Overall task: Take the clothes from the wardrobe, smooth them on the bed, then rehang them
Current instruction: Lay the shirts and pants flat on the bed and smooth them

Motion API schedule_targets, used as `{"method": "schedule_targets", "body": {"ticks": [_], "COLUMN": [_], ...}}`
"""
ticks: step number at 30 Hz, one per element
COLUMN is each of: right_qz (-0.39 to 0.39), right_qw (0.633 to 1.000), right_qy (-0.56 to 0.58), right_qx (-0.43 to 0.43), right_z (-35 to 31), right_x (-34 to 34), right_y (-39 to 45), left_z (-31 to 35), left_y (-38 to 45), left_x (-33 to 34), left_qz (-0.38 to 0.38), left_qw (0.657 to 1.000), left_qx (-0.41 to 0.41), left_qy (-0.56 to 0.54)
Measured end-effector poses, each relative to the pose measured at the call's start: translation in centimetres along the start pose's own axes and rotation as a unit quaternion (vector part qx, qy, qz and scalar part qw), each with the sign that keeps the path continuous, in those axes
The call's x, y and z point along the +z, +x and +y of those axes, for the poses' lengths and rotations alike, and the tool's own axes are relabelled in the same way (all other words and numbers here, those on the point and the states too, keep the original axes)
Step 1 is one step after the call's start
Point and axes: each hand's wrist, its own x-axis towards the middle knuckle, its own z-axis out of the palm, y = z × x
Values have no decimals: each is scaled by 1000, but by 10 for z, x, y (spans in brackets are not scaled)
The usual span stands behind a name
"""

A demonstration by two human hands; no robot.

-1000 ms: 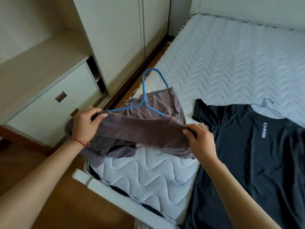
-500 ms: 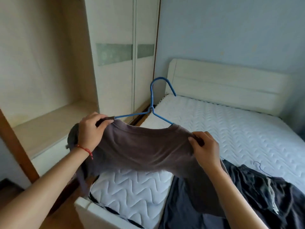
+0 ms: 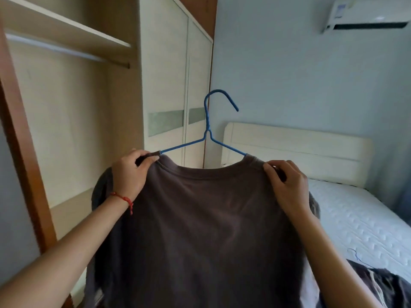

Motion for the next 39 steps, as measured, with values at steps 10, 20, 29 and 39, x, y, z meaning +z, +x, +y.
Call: {"method": "schedule_targets", "body": {"ticks": [10, 20, 29, 39], "right_qz": [-48, -111, -209, -179], "right_qw": [992, 976, 941, 923], "right_qy": [-86, -119, -116, -141], "right_qx": [81, 147, 241, 310], "right_z": [19, 169, 311, 381], "right_x": [39, 106, 187, 229], "right_y": [-45, -8, 15, 48], "left_z": [-58, -126, -187, -219], "left_y": [-20, -44, -68, -40], "left_x": [21, 189, 324, 452], "left_qz": [-117, -216, -321, -380], "left_qw": [989, 967, 924, 907], "left_qx": [-72, -128, -203, -180], "left_qy": [-54, -29, 53, 30]}}
